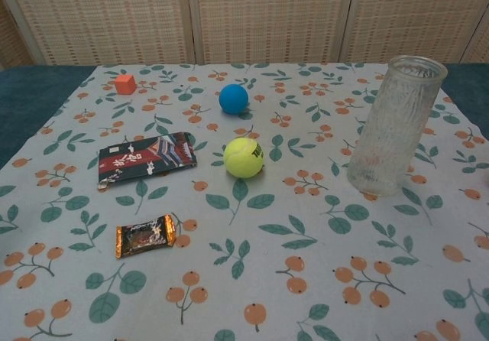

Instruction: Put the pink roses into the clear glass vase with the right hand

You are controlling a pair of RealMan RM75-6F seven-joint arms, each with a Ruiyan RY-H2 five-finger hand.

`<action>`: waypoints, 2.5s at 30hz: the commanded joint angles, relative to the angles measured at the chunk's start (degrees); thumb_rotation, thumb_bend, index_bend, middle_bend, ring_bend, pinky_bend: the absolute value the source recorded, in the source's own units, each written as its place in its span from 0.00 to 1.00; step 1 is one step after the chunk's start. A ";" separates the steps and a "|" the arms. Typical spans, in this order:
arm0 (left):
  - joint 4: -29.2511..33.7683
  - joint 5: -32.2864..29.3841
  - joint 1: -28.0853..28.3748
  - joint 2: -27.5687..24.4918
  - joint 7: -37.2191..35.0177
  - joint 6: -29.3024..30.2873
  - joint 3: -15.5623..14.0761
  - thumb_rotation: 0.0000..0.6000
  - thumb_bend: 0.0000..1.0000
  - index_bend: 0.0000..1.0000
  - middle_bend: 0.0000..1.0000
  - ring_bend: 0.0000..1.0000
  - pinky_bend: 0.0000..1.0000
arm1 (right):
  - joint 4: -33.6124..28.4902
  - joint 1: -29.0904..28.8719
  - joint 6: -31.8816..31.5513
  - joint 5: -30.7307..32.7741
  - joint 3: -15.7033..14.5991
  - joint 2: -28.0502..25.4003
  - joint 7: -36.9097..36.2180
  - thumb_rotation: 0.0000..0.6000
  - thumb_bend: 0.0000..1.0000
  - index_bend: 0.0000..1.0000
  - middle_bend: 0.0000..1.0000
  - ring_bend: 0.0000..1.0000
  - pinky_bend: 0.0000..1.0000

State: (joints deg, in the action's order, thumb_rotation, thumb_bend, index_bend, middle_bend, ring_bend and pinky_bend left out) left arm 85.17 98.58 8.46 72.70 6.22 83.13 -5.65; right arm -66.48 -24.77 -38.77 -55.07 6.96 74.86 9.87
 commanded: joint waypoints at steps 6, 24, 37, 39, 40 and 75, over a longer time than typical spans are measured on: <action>0.02 0.11 -0.02 -0.01 0.05 0.00 -0.10 1.00 0.38 0.10 0.12 0.14 0.36 | 3.80 -0.48 0.12 -1.52 -0.33 2.74 -3.21 1.00 0.12 0.66 0.85 0.94 1.00; 0.64 -0.33 -0.35 -0.38 -0.14 0.76 0.30 1.00 0.38 0.10 0.12 0.14 0.36 | -27.98 12.40 -43.68 -36.69 -0.44 -14.44 -28.77 1.00 0.67 0.90 0.90 0.97 1.00; 0.64 -0.64 -0.36 -0.54 -0.65 0.72 0.48 1.00 0.38 0.10 0.12 0.14 0.36 | -50.68 8.77 -40.66 -35.66 3.29 -25.54 -38.28 1.00 0.70 0.91 0.90 0.97 1.00; 0.66 -0.70 -0.38 -0.50 -0.62 0.75 0.54 1.00 0.38 0.10 0.12 0.14 0.36 | -53.85 5.79 -36.88 -35.42 4.56 -26.88 -41.14 1.00 0.71 0.91 0.90 0.97 1.00; 0.64 -0.77 -0.38 -0.50 -0.65 0.70 0.55 1.00 0.38 0.10 0.12 0.14 0.36 | -54.62 5.17 -35.78 -35.06 4.74 -27.50 -41.83 1.00 0.71 0.91 0.90 0.97 1.00; 0.61 -0.79 -0.40 -0.41 -0.44 0.64 0.66 1.00 0.38 0.10 0.13 0.14 0.36 | -54.79 -1.45 -26.81 -25.90 7.85 -27.46 -47.75 1.00 0.71 0.91 0.90 0.98 1.00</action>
State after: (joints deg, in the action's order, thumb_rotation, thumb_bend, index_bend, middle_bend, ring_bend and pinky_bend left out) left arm 85.78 97.79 8.06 72.29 5.78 83.77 -5.00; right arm -120.07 -26.17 -65.13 -81.87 14.24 48.02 -39.18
